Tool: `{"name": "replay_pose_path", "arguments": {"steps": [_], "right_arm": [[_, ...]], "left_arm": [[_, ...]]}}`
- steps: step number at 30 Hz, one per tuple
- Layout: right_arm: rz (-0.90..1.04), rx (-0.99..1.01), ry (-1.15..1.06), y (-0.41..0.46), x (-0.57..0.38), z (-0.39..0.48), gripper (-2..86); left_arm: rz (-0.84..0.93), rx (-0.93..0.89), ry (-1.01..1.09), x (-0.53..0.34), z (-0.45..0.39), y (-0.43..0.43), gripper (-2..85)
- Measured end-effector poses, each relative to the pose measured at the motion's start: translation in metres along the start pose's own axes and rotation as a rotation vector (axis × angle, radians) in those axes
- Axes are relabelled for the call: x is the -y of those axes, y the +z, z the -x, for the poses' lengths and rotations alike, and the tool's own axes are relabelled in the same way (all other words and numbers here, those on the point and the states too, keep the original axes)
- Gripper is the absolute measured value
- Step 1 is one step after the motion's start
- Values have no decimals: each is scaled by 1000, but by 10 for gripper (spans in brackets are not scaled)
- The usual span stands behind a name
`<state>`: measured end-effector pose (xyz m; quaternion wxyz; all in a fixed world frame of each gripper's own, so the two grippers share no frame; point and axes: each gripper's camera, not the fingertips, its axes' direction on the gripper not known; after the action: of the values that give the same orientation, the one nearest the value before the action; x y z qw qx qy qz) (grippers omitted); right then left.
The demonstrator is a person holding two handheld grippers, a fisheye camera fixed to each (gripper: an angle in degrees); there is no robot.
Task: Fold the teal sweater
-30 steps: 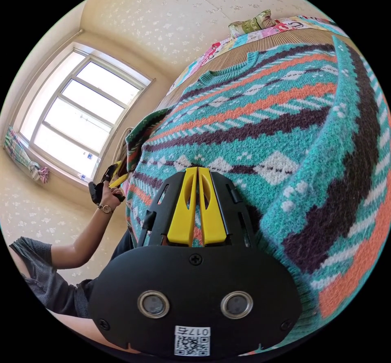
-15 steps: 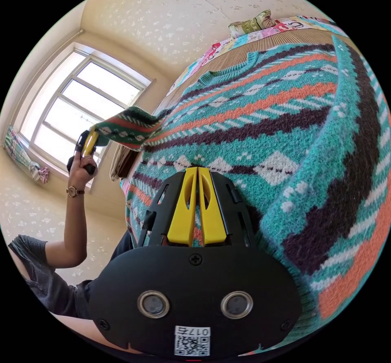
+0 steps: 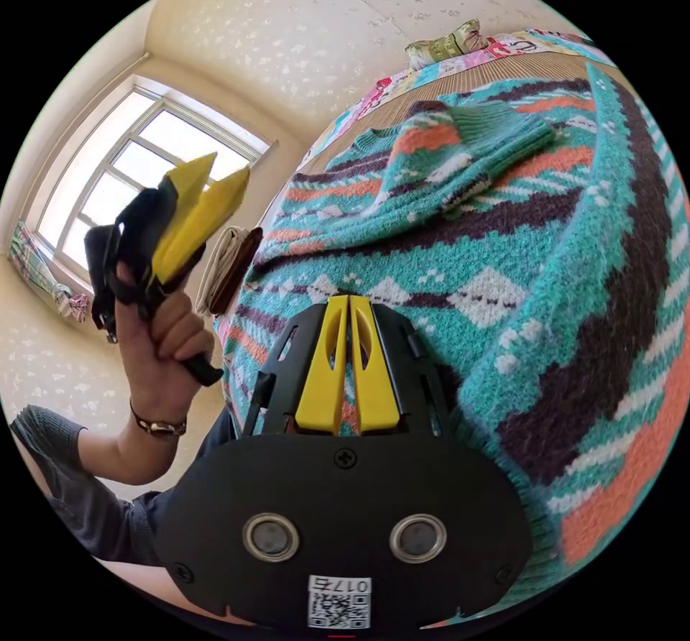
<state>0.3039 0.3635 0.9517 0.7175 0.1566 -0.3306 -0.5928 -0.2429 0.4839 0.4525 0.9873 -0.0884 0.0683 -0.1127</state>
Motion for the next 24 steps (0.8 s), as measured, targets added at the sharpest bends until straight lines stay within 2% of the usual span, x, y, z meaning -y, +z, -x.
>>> {"name": "replay_pose_path", "arguments": {"steps": [3,5,7,9,11,15,24], "right_arm": [[0,-4,-1,6,12,6,1],[0,-7,-3,10,22,11,1],[0,-7,-2,13,30,15,2],[1,-7,-1,16,38,19,2],[1,-4,3,20,48,25,4],[17,-9,44,26,63,38,7],[-33,-446,-140,9,9,175,40]], "left_arm": [[-36,253,-116,-48,11,-28,107],[-69,350,-156,-68,15,-41,119],[-22,450,-152,-79,19,-31,123],[160,573,-142,-101,41,31,119],[25,566,-87,-125,29,34,114],[40,601,-9,-135,4,67,80],[20,552,-25,-151,-2,100,78]]}}
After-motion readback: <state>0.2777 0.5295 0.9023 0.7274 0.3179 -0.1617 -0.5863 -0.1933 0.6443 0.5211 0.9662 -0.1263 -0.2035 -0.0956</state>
